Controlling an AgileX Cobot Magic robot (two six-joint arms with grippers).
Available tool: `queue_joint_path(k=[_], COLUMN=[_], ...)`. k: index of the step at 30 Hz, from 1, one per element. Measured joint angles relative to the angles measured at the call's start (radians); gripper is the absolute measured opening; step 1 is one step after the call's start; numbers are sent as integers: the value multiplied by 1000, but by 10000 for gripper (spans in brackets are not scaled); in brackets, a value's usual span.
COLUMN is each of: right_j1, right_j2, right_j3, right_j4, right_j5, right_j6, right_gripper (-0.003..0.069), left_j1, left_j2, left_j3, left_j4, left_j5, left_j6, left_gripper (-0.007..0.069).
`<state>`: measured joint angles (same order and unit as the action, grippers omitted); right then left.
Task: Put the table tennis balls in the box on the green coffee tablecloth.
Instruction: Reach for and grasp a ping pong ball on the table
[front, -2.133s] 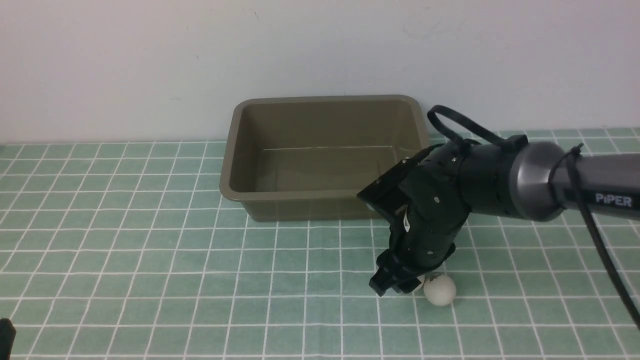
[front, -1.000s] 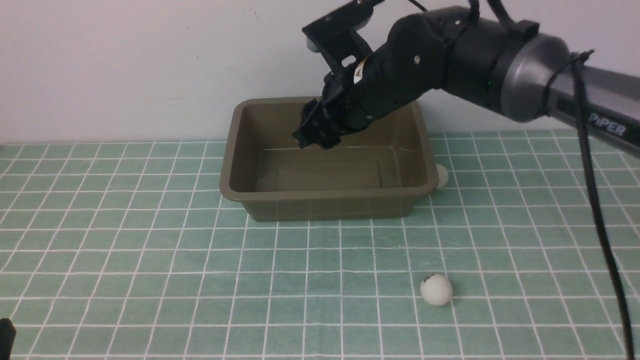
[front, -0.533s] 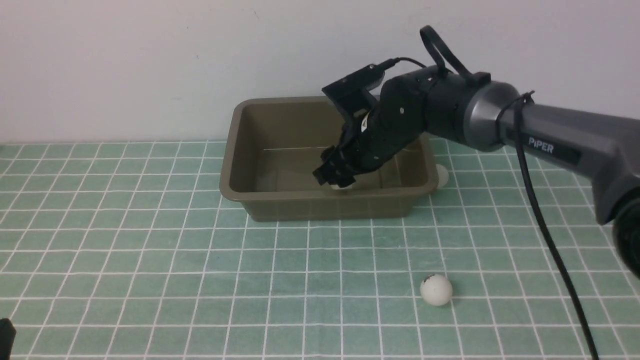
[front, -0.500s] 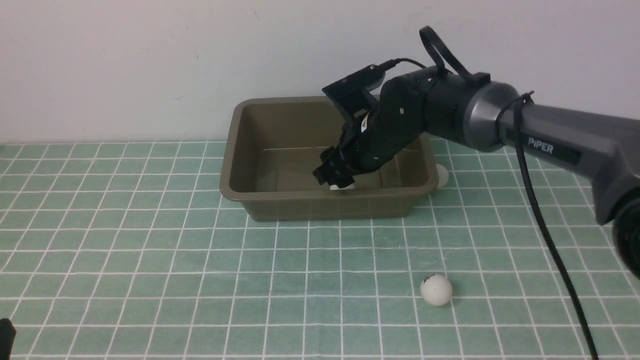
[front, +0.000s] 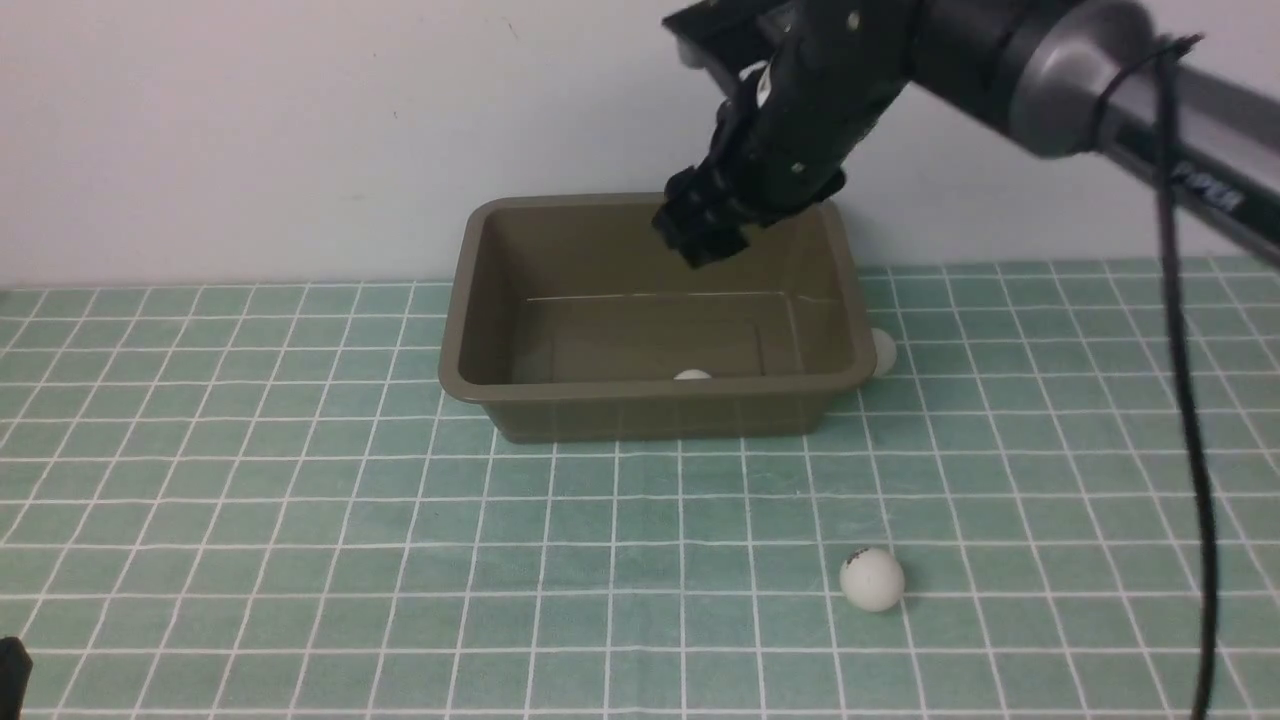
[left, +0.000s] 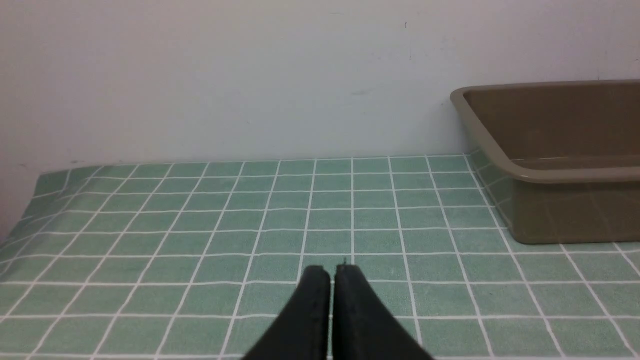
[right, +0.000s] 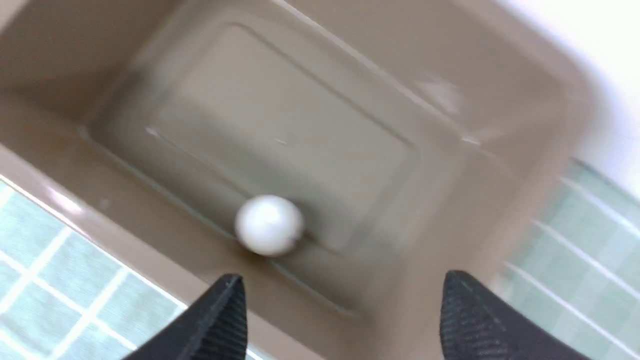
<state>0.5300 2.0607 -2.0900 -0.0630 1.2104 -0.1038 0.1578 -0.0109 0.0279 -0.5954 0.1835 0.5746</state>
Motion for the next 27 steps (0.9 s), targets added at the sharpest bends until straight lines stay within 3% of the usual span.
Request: queue_joint_path(k=[10,20,27], right_j1=[-4,-6,-6], right_j2=[-232,-364,-353], right_j3=[177,584,826], right_j4=[-97,-17,15], right_j5=[38,39,-175], right_j6=[87,131,131], right_gripper=[472,472,472], left_j1=[0,0,0], left_j2=[0,0,0], left_j3=[0,0,0], left_j4=[0,0,0], left_j5=[0,0,0], left_j6=[0,0,0], left_gripper=[-4,-4,-4])
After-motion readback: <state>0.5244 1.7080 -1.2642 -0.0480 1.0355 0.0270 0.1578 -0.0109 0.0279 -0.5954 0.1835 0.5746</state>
